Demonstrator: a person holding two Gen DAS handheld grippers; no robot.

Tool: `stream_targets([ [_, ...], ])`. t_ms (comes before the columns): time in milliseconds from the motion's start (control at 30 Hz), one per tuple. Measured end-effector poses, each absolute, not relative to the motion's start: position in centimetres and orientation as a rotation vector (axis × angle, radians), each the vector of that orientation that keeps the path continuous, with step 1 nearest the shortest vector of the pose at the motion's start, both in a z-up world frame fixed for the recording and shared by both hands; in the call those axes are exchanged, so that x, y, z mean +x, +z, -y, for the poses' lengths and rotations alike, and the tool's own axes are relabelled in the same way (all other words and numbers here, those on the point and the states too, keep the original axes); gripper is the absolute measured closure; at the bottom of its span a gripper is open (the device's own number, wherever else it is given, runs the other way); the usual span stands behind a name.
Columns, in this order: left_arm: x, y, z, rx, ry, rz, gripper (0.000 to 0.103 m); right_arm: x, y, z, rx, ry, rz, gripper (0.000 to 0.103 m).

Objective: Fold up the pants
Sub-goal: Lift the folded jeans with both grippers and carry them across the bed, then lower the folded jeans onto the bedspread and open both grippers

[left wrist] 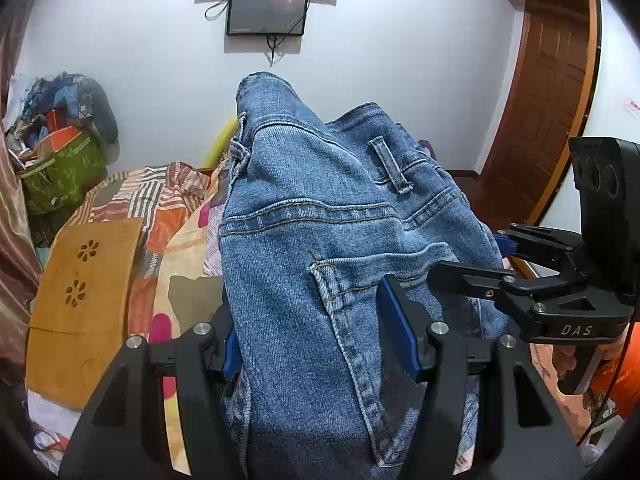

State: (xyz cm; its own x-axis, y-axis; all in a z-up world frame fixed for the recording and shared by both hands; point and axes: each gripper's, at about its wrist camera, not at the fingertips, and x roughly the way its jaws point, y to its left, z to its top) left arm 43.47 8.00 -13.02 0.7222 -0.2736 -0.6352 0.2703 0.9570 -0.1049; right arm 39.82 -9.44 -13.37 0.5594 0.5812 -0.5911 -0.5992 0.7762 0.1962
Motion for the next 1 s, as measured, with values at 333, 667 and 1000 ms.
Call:
stream_targets([
  [333, 51.2, -21.5, -10.1, -0.064, -0.304, -0.794, 0.043, 46.0, -19.5, 7.4, -0.03, 0.694, -0.739, 0.055],
  [667, 57.4, -30.0, -12.1, -0.221, -0.286, -0.961, 0.043, 51.7, -27.4, 6.4, -0.002, 0.665, -0.904, 0.055],
  [1000, 54.4, -27.9, -12.9, -0.12, -0.206, -0.894, 0.042, 50.7, -27.2, 6.9, -0.032, 0.612, -0.9, 0.049],
])
